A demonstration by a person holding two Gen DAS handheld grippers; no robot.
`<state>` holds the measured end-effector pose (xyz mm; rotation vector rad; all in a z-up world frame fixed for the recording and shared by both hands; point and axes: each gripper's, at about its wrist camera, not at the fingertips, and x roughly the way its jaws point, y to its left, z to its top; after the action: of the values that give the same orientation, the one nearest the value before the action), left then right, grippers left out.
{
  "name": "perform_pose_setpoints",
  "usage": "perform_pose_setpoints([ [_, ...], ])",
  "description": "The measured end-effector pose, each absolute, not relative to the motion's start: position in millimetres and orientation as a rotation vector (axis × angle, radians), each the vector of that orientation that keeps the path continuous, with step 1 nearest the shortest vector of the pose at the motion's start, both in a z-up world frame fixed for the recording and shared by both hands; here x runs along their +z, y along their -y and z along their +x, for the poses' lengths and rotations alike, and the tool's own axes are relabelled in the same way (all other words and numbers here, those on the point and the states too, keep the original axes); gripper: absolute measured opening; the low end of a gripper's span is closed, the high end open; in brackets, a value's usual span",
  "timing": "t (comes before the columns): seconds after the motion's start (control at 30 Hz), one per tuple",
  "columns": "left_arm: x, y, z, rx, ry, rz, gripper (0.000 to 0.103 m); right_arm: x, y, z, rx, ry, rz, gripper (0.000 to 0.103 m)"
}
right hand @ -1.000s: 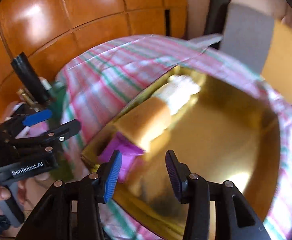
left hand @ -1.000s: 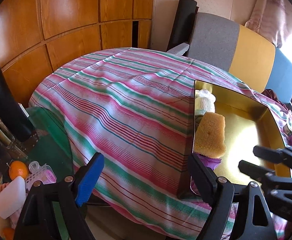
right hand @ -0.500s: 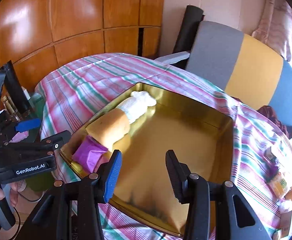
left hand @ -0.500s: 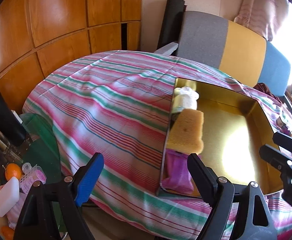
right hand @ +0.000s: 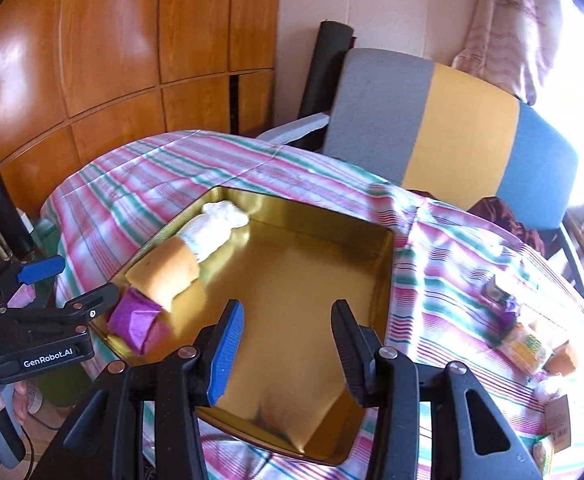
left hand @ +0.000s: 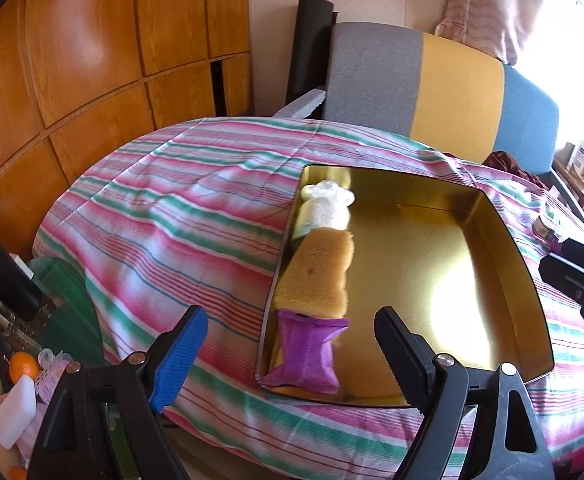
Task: Organize objects
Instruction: 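Carry the purple packet into the tray beside the sponge and open the right tool, then move both tools back over the remaining items on the table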
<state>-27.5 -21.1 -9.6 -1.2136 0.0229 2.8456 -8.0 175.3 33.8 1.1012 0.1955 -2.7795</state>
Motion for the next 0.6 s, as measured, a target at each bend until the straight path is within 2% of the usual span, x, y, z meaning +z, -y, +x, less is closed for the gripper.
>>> perform_pose_setpoints([
  [0.37, 5.3, -24.5, -32.5, 2.781, -0.115, -1.14, 0.086, 40.6, -224.8, -1.6, -2.891, -0.194, 1.108, 0.047],
  [0.6, 16.1, -65.7, -36.6, 2.71, -0.186, -1.077, 0.086, 32.6, -284.9, 0.8, -2.96, -0.219, 1.217, 0.047],
])
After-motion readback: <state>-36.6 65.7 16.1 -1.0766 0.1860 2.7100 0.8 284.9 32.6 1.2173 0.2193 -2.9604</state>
